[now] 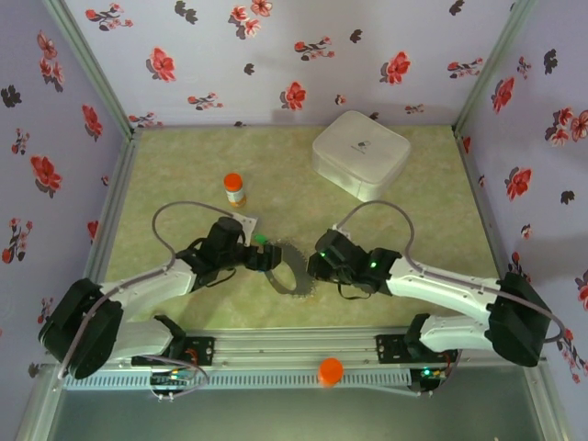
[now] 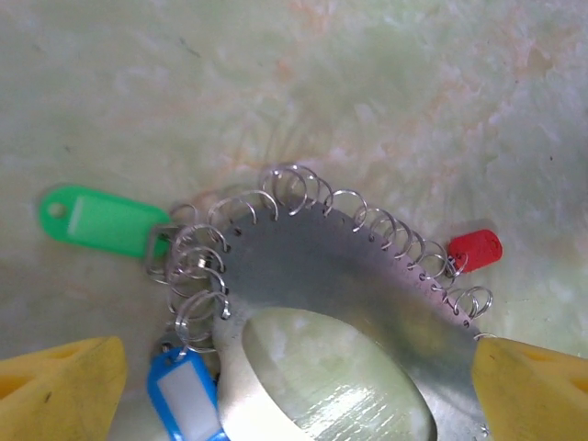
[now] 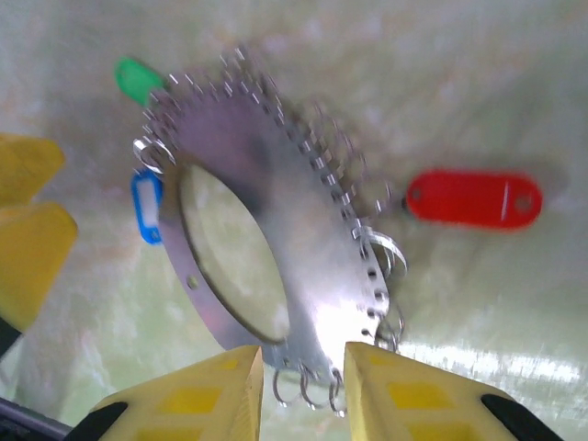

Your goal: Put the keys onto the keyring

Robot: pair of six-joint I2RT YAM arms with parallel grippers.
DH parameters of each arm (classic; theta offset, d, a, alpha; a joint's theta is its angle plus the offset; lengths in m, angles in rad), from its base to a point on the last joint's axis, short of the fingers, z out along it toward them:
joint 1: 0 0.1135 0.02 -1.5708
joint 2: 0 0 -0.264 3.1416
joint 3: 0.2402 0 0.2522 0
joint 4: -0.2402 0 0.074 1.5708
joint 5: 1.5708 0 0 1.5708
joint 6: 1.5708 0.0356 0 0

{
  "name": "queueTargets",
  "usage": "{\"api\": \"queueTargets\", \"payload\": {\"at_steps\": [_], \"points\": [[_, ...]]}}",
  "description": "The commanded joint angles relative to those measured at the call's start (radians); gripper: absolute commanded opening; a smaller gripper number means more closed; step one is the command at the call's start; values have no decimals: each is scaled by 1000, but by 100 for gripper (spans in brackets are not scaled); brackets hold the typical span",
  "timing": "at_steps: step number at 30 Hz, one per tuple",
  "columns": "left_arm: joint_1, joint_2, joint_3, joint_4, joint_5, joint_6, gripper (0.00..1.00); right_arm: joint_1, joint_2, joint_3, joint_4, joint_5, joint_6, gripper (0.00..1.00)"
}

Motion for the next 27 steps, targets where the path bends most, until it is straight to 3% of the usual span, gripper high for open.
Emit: {"api": "queueTargets", "payload": {"at_steps": [1,5,10,27], "points": [[-14,20,-1,74,-3,-102,96,39,55,-16,-30,-93,187,30],[-13,-4,-32,113,-36,-108,97,61,93,-44,28,-160,236,31],[-14,-70,-87,175,-69,-86,98,65,138,-59,57,-156,271,32],[-12,-107,-104,175,-80,-71,98,58,222,-25,66,-145,258,19]]}}
